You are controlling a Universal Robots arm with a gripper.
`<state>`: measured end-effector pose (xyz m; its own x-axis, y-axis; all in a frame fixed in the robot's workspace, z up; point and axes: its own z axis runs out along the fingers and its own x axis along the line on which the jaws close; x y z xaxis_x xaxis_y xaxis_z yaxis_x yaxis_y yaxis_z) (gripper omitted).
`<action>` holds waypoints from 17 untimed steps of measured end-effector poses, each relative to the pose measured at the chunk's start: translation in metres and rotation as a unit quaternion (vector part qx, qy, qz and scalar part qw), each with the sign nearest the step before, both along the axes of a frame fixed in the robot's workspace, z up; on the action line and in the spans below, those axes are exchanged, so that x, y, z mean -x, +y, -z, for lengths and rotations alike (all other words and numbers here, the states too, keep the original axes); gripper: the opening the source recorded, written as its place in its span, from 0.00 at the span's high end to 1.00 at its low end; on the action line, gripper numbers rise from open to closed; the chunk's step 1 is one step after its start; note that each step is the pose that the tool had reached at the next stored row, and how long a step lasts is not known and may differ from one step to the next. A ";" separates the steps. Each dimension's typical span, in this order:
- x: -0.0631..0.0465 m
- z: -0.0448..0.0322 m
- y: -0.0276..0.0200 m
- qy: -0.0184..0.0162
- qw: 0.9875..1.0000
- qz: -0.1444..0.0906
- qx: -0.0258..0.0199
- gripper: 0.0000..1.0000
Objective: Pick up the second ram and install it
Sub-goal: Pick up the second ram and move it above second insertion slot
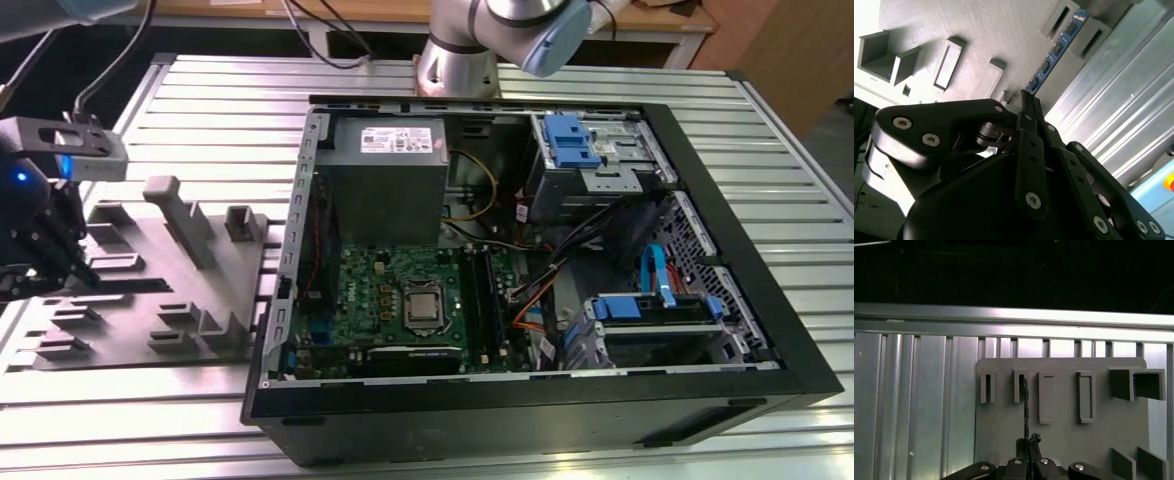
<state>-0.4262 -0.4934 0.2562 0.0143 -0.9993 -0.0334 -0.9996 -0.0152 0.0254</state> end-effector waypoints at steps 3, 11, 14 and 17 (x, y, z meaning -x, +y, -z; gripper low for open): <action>0.000 -0.0118 0.0000 0.000 1.000 0.000 0.000 0.88; 0.000 -0.0475 0.0001 0.000 1.000 0.000 0.000 0.88; 0.000 -0.0609 0.0001 -0.001 1.000 0.000 0.000 0.88; 0.000 -0.0747 0.0001 -0.001 1.000 0.000 0.000 0.88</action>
<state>-0.4262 -0.4934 0.3309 0.0137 -0.9994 -0.0333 -0.9996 -0.0145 0.0241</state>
